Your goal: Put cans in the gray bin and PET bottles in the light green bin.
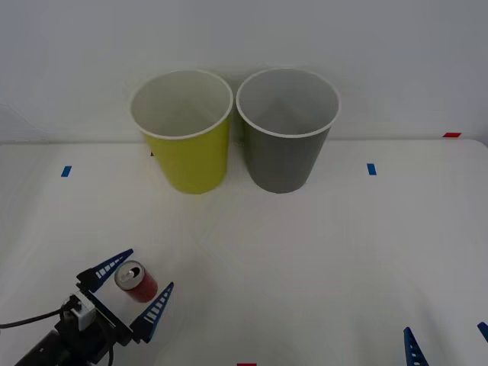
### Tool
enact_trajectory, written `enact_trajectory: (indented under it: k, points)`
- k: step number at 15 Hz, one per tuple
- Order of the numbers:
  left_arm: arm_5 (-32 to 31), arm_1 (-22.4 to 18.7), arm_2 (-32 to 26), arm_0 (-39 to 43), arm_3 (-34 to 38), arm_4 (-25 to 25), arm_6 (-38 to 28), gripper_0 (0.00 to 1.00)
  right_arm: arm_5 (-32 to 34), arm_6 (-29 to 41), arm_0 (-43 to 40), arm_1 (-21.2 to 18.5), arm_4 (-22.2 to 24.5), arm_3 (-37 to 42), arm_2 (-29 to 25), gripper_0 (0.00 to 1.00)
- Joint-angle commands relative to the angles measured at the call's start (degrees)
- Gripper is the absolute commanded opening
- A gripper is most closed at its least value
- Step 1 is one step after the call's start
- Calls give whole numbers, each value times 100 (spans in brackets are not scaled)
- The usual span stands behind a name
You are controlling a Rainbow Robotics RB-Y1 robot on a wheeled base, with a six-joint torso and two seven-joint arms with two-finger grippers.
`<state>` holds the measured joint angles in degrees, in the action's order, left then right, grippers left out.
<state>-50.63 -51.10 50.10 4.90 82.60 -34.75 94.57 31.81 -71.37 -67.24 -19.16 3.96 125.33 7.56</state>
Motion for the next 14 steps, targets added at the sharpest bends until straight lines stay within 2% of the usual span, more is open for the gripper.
enact_trajectory:
  k: [1,3,4,5,6,9,14]
  points:
    - [0,4,0,-7,2,12,0,100,0,0,0,0,-1,0,0,100]
    - [9,4,0,-24,2,20,-9,55,0,0,0,0,-1,0,0,100]
    - [0,4,0,-24,2,38,-9,38,0,0,0,0,-1,0,0,100]
    - [9,4,0,-24,2,47,-9,29,0,0,0,0,-1,0,0,100]
    - [9,4,0,-24,2,56,-9,23,0,0,0,0,-1,0,0,100]
    - [9,4,0,-24,2,91,-9,18,0,0,0,0,-1,0,0,100]
    - [53,4,0,-33,2,143,-18,17,0,0,0,0,-1,0,0,100]
